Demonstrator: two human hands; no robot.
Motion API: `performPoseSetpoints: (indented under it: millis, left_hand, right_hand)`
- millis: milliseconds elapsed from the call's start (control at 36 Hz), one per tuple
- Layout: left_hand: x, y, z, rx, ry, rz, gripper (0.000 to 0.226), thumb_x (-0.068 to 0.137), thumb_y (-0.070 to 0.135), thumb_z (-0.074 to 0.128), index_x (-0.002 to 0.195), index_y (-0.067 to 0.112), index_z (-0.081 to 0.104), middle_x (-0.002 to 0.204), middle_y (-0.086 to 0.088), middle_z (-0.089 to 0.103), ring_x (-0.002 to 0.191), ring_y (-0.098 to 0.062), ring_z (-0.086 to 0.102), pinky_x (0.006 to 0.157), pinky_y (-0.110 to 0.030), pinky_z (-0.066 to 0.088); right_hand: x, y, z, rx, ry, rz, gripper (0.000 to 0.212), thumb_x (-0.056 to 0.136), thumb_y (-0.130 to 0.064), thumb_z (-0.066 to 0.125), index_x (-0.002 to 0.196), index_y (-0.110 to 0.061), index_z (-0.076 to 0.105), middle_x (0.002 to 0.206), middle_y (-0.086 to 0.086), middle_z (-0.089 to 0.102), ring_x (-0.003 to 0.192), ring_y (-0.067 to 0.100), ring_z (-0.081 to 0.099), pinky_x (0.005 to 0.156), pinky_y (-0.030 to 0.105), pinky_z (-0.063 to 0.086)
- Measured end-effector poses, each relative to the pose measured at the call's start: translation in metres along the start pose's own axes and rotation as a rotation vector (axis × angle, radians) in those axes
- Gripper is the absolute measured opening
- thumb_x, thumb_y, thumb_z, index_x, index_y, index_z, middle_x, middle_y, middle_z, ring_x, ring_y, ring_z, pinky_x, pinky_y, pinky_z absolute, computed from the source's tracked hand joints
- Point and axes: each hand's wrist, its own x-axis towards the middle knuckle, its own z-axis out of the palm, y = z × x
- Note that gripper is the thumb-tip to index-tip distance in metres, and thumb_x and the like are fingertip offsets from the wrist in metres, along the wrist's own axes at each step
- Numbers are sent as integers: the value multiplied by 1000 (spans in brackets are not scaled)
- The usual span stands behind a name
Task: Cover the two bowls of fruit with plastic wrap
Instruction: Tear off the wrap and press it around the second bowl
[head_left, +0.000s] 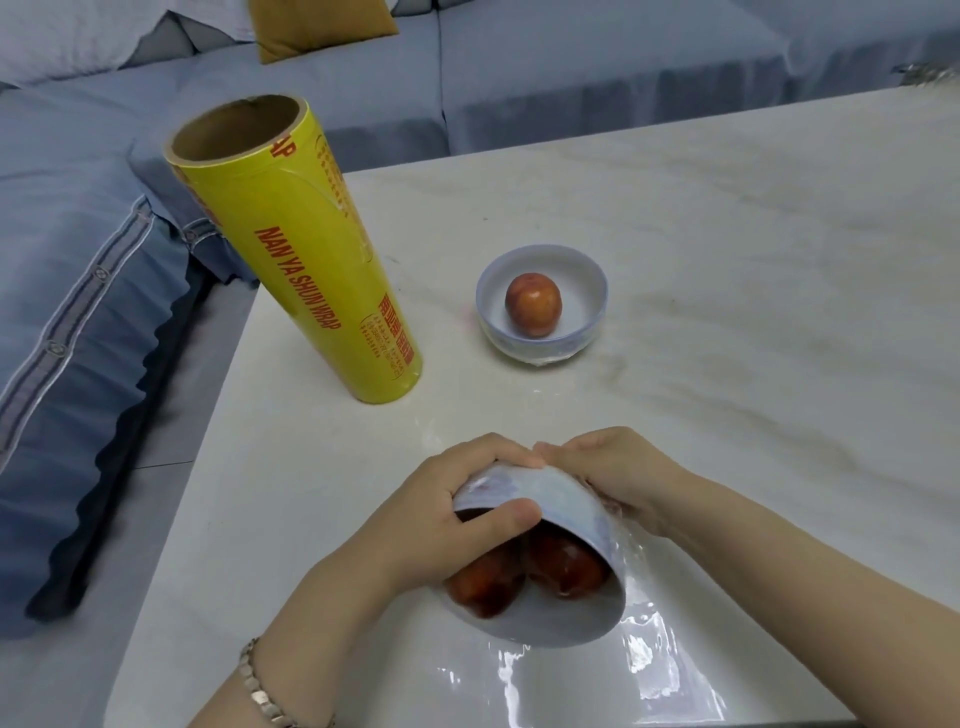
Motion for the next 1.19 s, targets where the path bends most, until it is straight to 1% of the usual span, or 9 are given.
performPoseSetpoints:
  millis: [167,250,444,556,667,778,889,1028,1194]
  left_hand:
    - [4,7,-4,34,-79,-32,32,65,57,57,96,47,56,100,21,63,96,-3,61,85,-20,47]
    - [7,5,-7,25,-96,-40,31,67,56,58,96,45,56,98,19,63,94,-6,61,85,-22,48]
    - [14,4,-9,33,-124,-79,37,64,60,59,97,46,54,96,8,65,93,-12,62,86,-29,49]
    - [16,1,-6,37,-3,-124,35,61,70,51,90,51,56,94,4,67,92,-14,62,86,-29,49]
    - [13,0,5,-50,218,-173,33,57,70,49,80,49,59,87,1,67,78,-3,60,71,-10,42]
    - [5,3,16,-192,312,-218,31,67,65,67,86,42,61,76,-3,67,64,1,59,61,-7,42]
    - [1,5,23,-298,380,-268,15,82,38,58,93,29,65,71,7,64,58,5,58,56,-4,40]
    - [1,5,17,-266,257,-258,11,89,27,59,93,30,69,94,14,69,81,12,60,70,-1,41]
    - [9,11,4,-97,83,-311,27,64,53,50,81,34,59,91,-7,64,81,-11,57,75,-25,41]
  right_hand:
    - [-16,0,-27,20,256,-359,17,85,-17,61,85,-3,72,60,0,58,56,11,52,58,14,45]
    - [-41,-1,-28,-61,98,-501,13,86,-20,60,83,-17,73,76,-7,72,73,-1,63,70,7,46]
    - [-42,10,-11,-139,-79,-439,22,90,-33,51,99,-23,68,98,-8,71,91,3,64,81,16,48]
    - [-41,11,-12,-163,-48,-372,47,91,-44,42,68,-6,56,68,-2,54,65,12,49,68,29,40]
    - [-46,20,-20,44,-50,-253,50,79,-53,51,63,-5,50,63,1,46,63,16,43,70,32,38]
    - [-49,25,-25,100,-49,-255,34,82,-35,59,80,-3,69,73,3,65,69,12,59,73,25,50]
    - [-48,25,-27,205,32,-253,18,84,-18,63,81,-2,71,71,6,69,62,10,63,62,17,53]
    - [-46,21,-27,109,120,-301,14,82,-16,65,74,-5,66,71,10,67,64,16,60,64,21,52]
    - [-50,13,-17,-16,132,-400,16,81,-18,67,69,-8,67,61,1,65,55,7,58,59,15,47]
